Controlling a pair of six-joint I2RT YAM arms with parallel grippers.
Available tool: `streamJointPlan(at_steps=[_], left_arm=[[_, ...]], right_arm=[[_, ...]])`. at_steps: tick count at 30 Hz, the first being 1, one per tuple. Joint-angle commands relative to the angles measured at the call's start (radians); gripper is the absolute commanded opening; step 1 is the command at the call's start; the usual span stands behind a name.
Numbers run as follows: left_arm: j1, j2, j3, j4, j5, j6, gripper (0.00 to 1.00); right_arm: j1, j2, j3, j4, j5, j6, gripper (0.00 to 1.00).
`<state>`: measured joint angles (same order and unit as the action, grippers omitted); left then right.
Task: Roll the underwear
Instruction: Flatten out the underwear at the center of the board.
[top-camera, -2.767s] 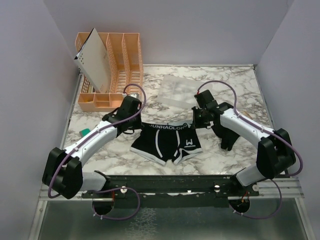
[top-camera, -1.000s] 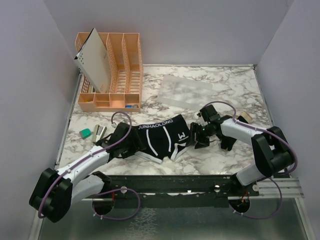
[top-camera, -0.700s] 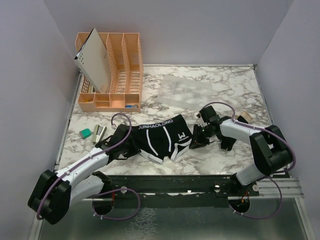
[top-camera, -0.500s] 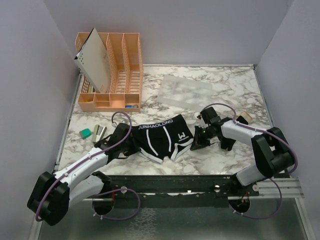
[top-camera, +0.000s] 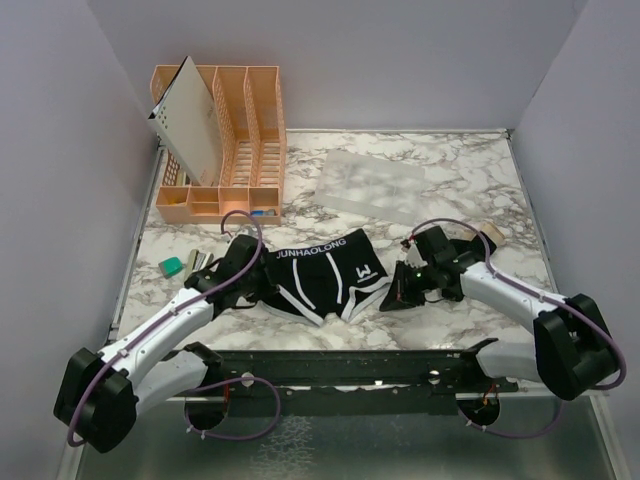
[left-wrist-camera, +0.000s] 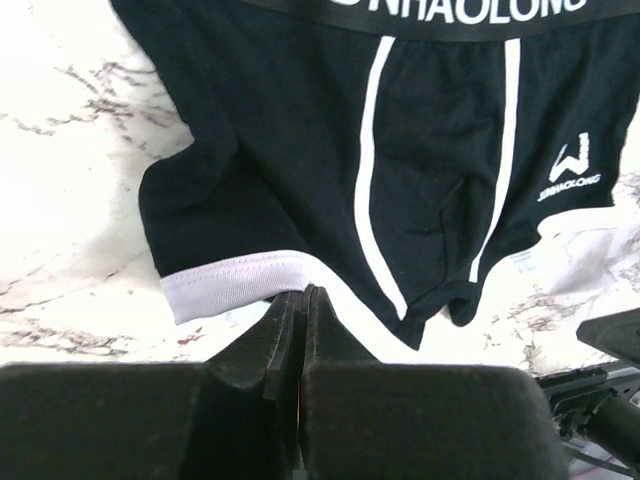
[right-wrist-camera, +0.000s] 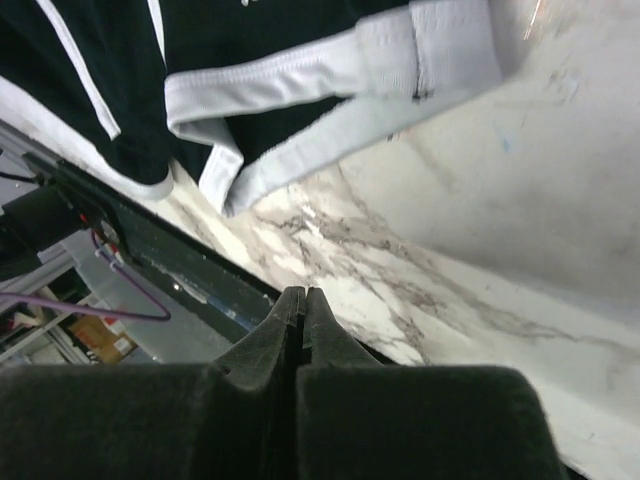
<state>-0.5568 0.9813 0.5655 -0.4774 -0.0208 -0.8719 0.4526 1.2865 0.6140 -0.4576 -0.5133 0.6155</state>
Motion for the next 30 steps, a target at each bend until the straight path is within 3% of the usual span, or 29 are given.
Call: streamJointPlan(at_steps=[1, 11, 14, 18, 20, 22, 23, 26, 30], left_arm=[[-0.002, -0.043, 0.01, -0.092, -0.047, -0.038, 0.0], [0.0, -0.136, -0.049, -0.131, -0.046, -0.103, 0.0], [0.0, -0.145, -0.059, -0.135, -0.053, -0.101, 0.0], [0.0, -0.129, -0.047, -0.137, -0.061, -0.091, 0.0], [0.0, -0.119, -0.029, -0.143, -0.074, -0.081, 0.11], [0.0, -0.11, -0.015, -0.146, -0.083, -0.072, 0.14], [0.0, -0.107, -0.01, -0.15, -0.087, -0.073, 0.21], [0.0, -0.106, -0.016, -0.157, -0.092, -0.089, 0.59], [0.002, -0.123, -0.017, -0.156, -0.114, -0.105, 0.82]], right_arm=[[0.02, -0.067, -0.054, -0.005, -0.074, 0.073, 0.01], [0.051, -0.098, -0.055, -0.056, -0.064, 0.091, 0.02], [0.051, -0.094, -0.009, -0.135, 0.043, 0.064, 0.09], [0.051, -0.09, 0.052, -0.191, 0.14, 0.048, 0.27], [0.052, -0.092, 0.085, -0.193, 0.186, 0.034, 0.36], [0.051, -0.077, 0.128, -0.168, 0.234, 0.016, 0.44], [0.051, -0.056, 0.154, -0.16, 0.256, 0.004, 0.46], [0.051, 0.066, 0.273, -0.173, 0.315, -0.039, 0.5], [0.051, 0.192, 0.419, -0.171, 0.396, -0.098, 0.56]])
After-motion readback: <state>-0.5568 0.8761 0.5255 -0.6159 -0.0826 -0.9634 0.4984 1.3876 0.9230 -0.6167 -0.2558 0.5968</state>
